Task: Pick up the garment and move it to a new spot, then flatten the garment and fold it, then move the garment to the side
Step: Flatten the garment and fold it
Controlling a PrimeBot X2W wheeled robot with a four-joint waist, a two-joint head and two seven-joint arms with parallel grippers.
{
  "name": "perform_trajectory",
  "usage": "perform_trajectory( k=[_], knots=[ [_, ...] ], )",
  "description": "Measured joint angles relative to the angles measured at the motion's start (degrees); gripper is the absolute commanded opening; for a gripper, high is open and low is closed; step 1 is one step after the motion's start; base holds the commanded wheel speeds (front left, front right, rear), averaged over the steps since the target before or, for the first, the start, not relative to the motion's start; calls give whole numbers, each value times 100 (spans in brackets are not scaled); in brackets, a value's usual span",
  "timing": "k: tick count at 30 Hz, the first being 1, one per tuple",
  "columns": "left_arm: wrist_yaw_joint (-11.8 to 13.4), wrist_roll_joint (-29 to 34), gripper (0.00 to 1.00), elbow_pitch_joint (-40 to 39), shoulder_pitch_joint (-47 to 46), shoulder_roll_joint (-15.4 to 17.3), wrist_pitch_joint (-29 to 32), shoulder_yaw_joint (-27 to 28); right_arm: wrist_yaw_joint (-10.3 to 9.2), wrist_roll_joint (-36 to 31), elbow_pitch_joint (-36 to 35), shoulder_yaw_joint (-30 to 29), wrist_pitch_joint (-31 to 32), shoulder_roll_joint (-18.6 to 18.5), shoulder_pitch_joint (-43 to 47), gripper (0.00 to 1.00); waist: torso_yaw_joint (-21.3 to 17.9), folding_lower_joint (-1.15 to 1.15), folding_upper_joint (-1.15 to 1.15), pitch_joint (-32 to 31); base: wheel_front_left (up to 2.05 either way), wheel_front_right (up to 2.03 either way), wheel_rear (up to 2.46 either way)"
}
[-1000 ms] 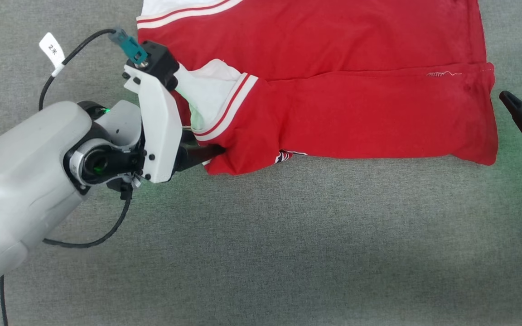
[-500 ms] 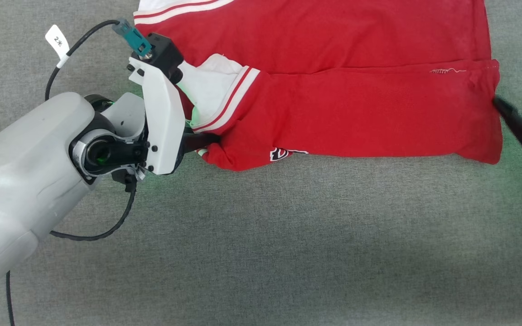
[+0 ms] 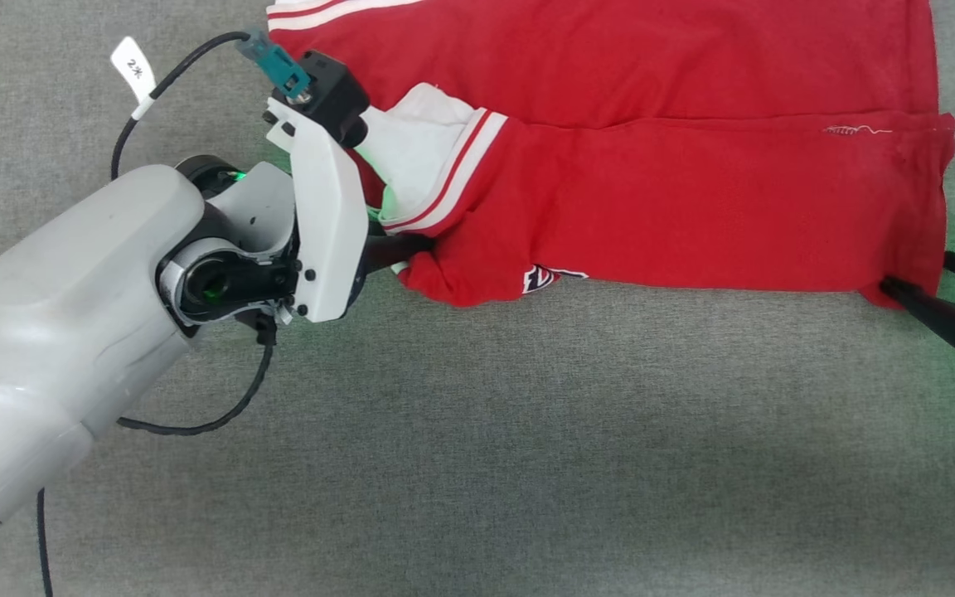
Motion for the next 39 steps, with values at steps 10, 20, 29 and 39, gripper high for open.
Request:
perform_trajectory(
  k=[10, 20, 29, 39],
  knots=[
    [-41, 57, 0, 10, 20, -212, -216, -11, 0, -159, 289, 140, 559, 105, -322, 0, 194, 0, 0, -3, 0, 0, 0],
    [-56, -221, 0, -422, 561, 88, -662, 81, 1, -123, 516, -18, 253, 255, -188, 0, 241, 0, 0, -330, 0, 0, 0],
    [-56, -323, 0, -1360, 1209, 811, -1109, 107, 1, 89, 467, -7, 322, -32, 291, 0, 348, 0, 0, -693, 0, 0, 0],
    [175, -87, 0, -2235, 2009, 1310, -1636, -3, 1, 240, -51, -332, 298, -430, 1403, 0, 419, 0, 0, -758, 0, 0, 0]
  ],
)
